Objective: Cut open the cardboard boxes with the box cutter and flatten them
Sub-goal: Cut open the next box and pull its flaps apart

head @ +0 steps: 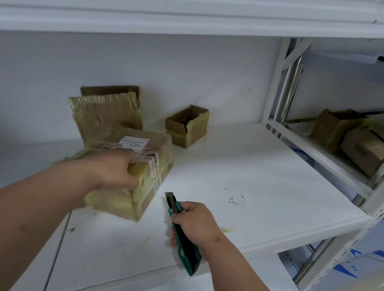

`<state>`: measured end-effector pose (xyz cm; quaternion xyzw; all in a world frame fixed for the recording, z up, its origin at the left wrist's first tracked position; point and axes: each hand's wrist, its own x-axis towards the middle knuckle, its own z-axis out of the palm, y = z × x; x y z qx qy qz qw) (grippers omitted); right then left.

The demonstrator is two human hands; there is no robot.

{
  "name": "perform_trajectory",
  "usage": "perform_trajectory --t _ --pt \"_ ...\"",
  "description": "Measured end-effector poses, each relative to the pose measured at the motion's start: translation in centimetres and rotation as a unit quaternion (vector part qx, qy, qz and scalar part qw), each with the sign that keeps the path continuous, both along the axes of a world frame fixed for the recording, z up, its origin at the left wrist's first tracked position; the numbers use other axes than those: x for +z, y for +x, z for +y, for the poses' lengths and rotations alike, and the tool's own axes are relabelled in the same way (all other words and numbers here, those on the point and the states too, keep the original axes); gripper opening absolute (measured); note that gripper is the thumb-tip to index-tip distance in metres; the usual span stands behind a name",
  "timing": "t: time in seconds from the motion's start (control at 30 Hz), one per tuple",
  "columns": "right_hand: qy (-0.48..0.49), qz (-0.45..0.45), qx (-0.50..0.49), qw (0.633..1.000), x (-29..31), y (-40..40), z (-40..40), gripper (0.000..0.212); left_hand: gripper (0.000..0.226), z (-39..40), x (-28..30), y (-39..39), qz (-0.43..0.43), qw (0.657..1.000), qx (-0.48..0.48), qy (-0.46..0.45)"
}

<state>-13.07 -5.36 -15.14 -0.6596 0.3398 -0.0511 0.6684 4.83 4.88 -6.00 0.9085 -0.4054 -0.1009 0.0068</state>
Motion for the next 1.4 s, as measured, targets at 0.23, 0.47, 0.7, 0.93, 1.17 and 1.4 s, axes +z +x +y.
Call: perform_trajectory --t 0.23,0.47,0.7,0.93,1.17,1.4 --pt "0.069 -0.010 -0.004 0.998 0.0 2.0 0.9 0.014 0.079 2.9 0.1 0.7 0.075 0.996 0.038 0.000" --pt "0.075 -0.048 -0.035 0.995 -0.6 3.9 2.5 0.019 0.075 3.2 -0.8 0.9 0.089 0.995 0.039 -0.033" --pt "0.098 -0.065 -0.043 0.992 -0.3 4.2 2.8 0.022 0.078 3.2 -0.8 1.5 0.119 0.991 0.041 -0.042" --pt "0.077 -0.040 -0.067 0.994 -0.4 5.0 2.9 0.023 0.071 3.4 -0.8 1.6 0.123 0.991 0.037 -0.044" --pt "0.080 -0.039 -0.123 0.988 -0.9 4.8 2.3 0.023 0.070 3.4 -0.7 1.6 0.137 0.989 0.039 -0.051" --pt "0.078 -0.039 -0.118 0.989 -0.6 5.2 2.1 0.025 0.071 3.5 -0.5 1.6 0.135 0.989 0.034 -0.047"
